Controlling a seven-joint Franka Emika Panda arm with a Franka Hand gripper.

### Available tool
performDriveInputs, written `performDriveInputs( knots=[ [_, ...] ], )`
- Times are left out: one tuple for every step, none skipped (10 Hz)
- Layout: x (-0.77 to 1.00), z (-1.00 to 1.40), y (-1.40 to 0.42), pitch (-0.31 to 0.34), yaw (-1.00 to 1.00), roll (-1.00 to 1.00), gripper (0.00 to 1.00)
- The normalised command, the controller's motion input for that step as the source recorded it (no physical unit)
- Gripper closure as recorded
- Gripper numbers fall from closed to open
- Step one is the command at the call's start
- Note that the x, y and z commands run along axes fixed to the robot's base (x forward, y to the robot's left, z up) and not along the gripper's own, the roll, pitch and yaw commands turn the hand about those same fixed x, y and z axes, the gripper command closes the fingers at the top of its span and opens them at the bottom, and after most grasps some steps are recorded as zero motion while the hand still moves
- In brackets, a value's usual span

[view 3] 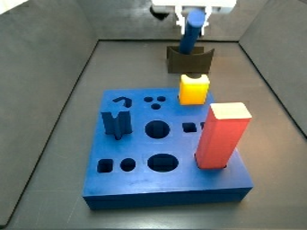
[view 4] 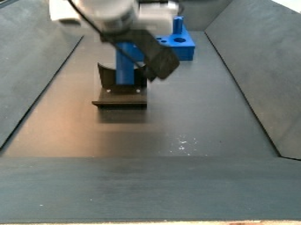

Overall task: Pick up the round object. Move up. Place the round object on the fixture. Regrasp the round object. Move to above the board. Insert the round object.
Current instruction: Place the round object on the fixture, then regrasp the round object.

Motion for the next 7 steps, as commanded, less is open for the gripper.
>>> performDriveInputs(
  knots=[
    [0.09, -0.55, 0.04, -0.032, -0.01, -0.07, 1.0],
    [0.08, -0.38, 0.03, -0.037, -0.01, -0.08, 1.0],
    [0.06, -0.18, 0.02, -0.041, -0.01, -0.08, 1.0],
    [0.0, 0.0, 0.0, 0.0, 0.0, 0.0, 0.0],
    [0.0, 1.0, 0.0, 0.032, 0.08, -0.06, 0.0],
    [0.0, 1.0, 0.0, 0.032, 0.08, -0.05, 0.0],
    [-0.02, 1.0, 0.01, 0.048, 0.07, -0.03, 0.0]
  ],
)
